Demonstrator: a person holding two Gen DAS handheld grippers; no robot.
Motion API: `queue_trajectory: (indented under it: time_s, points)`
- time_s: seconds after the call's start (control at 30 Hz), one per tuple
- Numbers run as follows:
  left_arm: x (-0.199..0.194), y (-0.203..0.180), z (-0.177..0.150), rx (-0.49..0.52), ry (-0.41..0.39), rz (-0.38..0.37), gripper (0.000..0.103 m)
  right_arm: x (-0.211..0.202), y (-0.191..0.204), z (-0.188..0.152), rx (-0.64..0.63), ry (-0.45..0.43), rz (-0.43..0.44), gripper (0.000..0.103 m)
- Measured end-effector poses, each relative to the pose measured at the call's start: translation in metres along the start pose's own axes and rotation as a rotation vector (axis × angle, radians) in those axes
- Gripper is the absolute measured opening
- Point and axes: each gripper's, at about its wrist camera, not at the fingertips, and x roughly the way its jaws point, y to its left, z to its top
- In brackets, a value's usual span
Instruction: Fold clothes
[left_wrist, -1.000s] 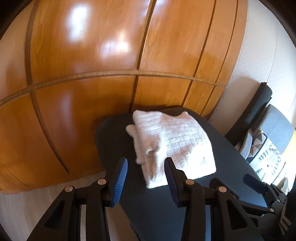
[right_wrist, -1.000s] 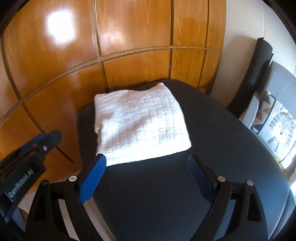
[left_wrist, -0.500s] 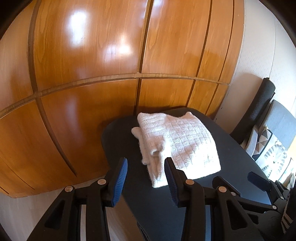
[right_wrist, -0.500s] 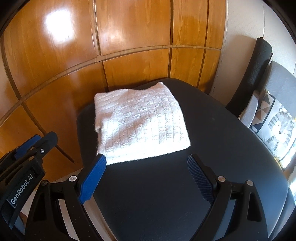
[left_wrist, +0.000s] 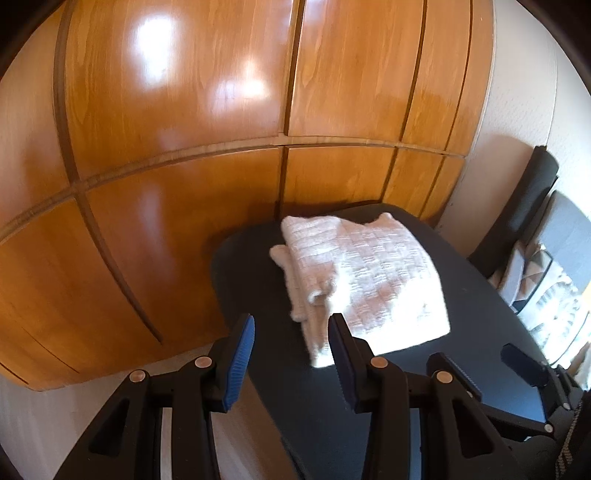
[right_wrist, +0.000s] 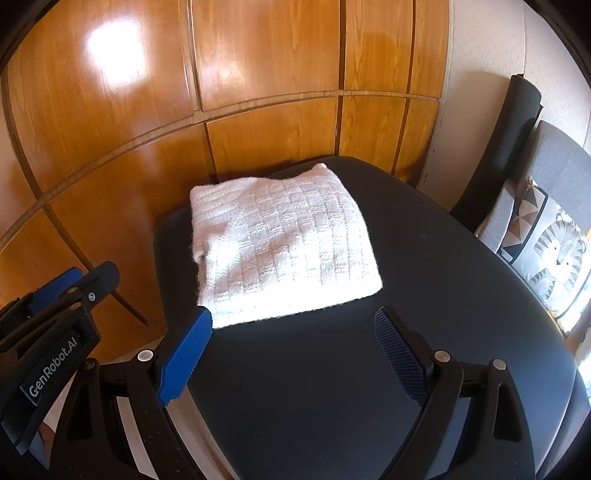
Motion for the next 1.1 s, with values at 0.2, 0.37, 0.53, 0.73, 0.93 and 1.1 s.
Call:
queue_trajectory:
  time_s: [0.2,0.37,0.53,0.73,0.93,1.1]
  points:
    - [0.0004,-0.0022,-0.0016,0.001,0.009,-0.028,0.042,-0.0018,0.0016,-0.0013,-0.007,-0.003,-0.006,0.092]
    - [0.0005,-0.0039,-0.0045,-0.001,0.003,-0.059,0.042,-0.0023,0.0017,-0.0020,-0.014,-0.002,-0.014,0.092]
    - [-0.0023,-0.0012,-0.0046,-0.019,-0.014,-0.116,0.042,-0.0027,0.0000,-0.0014,-0.011,-0.003,-0.010,0.092]
    - [0.0027,-0.0036,-0.0037,-0.008,0.001,-0.058,0.042,-0.0015,0.0022,-0.0006,-0.026,-0.001,-0.025,0.092]
    - [0.0041,-0.0026,-0.0036,0.001,0.003,-0.060,0.042,-0.0013,0.0034,-0.0013,-0.031,-0.005,-0.022,0.092]
    - [0.0011,-0.0050,-0.0054,0.011,-0.001,-0.059,0.042,-0.0003,0.0020,-0.0031,-0.026,-0.002,-0.024,0.092]
